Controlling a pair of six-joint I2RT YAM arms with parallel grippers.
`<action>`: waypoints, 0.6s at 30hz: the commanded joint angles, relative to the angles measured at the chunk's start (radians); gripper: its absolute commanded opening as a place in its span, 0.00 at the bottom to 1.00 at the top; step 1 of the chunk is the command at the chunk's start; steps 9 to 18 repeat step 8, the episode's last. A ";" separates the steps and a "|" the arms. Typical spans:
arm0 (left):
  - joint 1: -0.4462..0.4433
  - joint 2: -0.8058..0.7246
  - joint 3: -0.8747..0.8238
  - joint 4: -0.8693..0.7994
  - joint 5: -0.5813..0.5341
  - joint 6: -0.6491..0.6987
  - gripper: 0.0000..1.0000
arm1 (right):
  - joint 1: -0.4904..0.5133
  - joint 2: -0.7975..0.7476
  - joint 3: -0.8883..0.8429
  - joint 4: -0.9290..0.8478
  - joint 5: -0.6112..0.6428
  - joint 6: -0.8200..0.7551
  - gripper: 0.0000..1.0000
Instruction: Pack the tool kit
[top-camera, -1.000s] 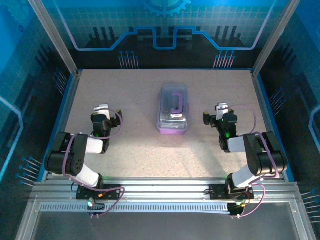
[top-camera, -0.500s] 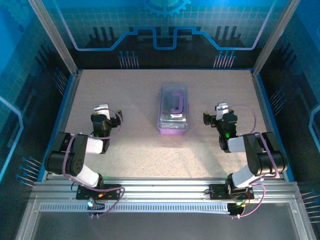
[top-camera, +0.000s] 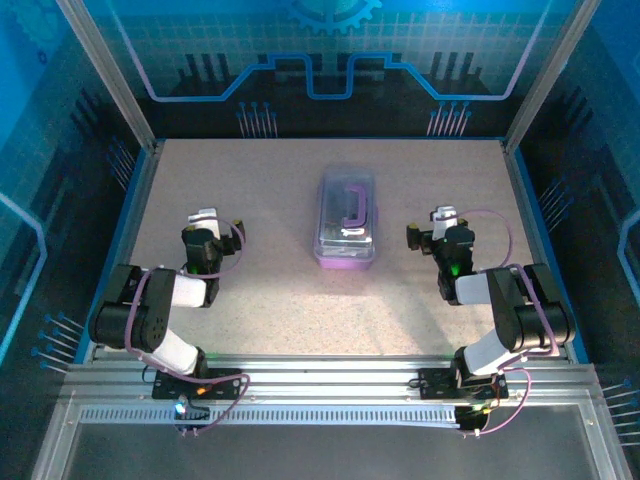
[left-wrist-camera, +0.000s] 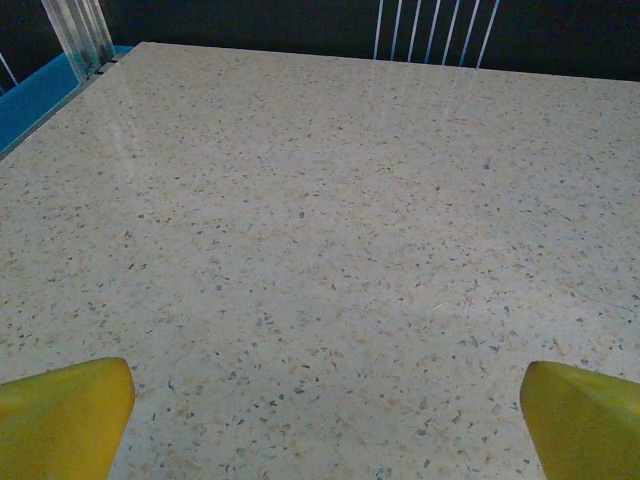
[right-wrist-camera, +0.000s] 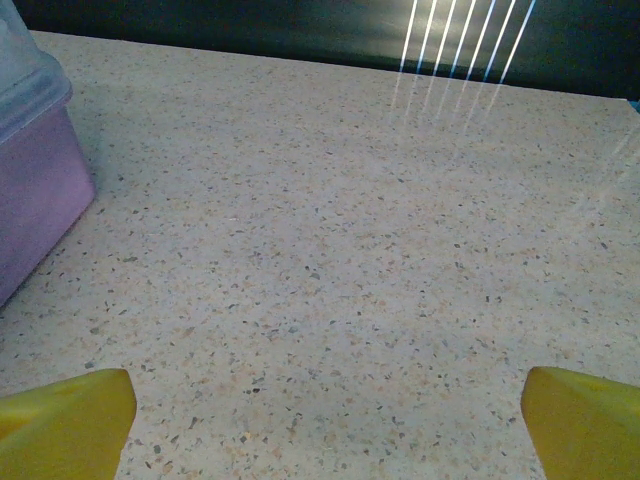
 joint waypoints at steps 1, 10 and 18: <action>0.008 -0.001 0.021 0.002 0.023 -0.010 1.00 | 0.008 0.001 0.014 0.015 0.017 -0.002 1.00; 0.008 0.000 0.018 0.009 0.022 -0.008 0.99 | 0.004 0.001 0.016 0.011 0.006 -0.001 1.00; 0.008 0.000 0.018 0.009 0.022 -0.008 0.99 | 0.004 0.001 0.016 0.011 0.006 -0.001 1.00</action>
